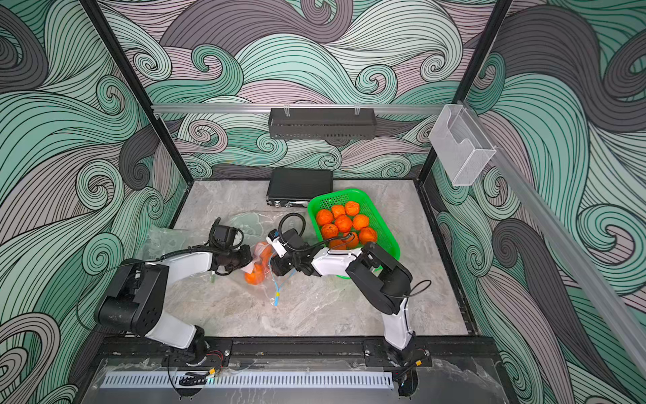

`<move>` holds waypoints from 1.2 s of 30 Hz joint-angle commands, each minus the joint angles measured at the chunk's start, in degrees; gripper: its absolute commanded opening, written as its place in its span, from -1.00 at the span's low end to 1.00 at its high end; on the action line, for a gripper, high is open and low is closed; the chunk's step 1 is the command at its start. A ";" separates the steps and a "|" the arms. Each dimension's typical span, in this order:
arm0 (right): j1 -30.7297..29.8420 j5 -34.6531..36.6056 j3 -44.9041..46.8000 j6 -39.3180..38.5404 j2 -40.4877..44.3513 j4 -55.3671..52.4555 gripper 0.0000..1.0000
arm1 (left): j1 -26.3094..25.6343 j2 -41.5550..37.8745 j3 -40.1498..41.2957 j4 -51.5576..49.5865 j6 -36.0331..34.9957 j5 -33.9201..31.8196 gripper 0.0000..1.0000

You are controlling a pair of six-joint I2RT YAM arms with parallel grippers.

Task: Open the zip-top bag and take out the orange
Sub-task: Pick up the orange from the zipper food storage bag.

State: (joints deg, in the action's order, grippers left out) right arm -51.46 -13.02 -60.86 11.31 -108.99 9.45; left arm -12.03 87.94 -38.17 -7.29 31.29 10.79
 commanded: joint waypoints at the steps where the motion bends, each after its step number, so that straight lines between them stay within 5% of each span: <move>1: 0.24 -0.79 2.67 -0.19 4.29 -0.13 -0.05 | -0.09 1.65 -0.06 -4.17 -0.53 -0.81 -1.00; 26: 2.62 3.91 15.19 -4.95 32.55 -17.03 -0.05 | -0.07 1.59 0.03 -4.16 -0.48 -0.85 -1.00; 36: 11.84 11.70 15.44 -3.71 47.70 -28.43 -0.01 | -0.06 1.60 0.12 -4.14 -0.53 -0.94 -1.00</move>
State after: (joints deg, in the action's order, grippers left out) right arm -42.33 -5.61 -45.21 6.52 -63.44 -14.02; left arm -12.03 87.96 -38.17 -7.31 31.29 10.81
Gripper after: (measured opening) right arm 0.517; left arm 0.047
